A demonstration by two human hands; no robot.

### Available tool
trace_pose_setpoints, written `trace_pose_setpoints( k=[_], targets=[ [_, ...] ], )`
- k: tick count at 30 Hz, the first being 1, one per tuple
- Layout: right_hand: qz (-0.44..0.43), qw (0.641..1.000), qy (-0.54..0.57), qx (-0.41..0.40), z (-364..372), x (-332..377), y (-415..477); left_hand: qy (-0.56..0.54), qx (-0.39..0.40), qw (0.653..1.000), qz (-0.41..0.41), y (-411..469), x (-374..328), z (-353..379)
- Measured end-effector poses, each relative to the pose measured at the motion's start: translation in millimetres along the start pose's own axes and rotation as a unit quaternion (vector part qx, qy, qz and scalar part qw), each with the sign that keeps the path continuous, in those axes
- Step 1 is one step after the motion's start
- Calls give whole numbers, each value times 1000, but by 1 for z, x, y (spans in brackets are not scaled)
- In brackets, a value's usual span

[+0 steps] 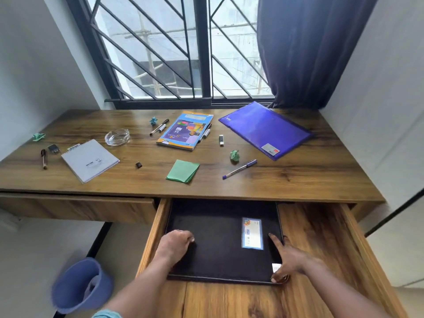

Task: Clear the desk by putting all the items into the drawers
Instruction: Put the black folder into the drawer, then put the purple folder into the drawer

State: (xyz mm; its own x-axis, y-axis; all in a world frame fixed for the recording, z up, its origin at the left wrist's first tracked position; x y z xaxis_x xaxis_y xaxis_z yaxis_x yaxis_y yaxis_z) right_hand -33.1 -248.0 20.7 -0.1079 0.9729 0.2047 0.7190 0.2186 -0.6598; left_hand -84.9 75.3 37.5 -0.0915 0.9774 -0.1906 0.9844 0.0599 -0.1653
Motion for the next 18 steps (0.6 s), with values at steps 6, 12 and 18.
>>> trace_pose_setpoints(
  k=[6,12,18],
  targets=[
    [-7,1000,-16,-4,-50,4,12,32,-6,999,19,48,-70,-30],
    [-62,993,63,-79,-147,6,23,-62,-47,997,24,110,-146,-77],
    [-64,954,72,-283,-229,-22,77,-224,-61,973,10,199,-204,-93]
  ],
)
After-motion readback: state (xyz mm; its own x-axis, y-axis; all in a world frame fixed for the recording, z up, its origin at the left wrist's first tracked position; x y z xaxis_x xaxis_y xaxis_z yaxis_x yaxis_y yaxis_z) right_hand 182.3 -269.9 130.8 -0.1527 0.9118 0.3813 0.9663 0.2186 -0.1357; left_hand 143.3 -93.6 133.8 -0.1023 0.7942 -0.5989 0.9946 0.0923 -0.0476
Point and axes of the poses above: each hand's wrist, its own y-axis towards the middle knuckle, its own z-axis out of the palm, x = y × z, the point moved 1 cm from there along y, towards the middle knuckle, and after that the axes turned 1 degree about -x, right-handed, at the moved point
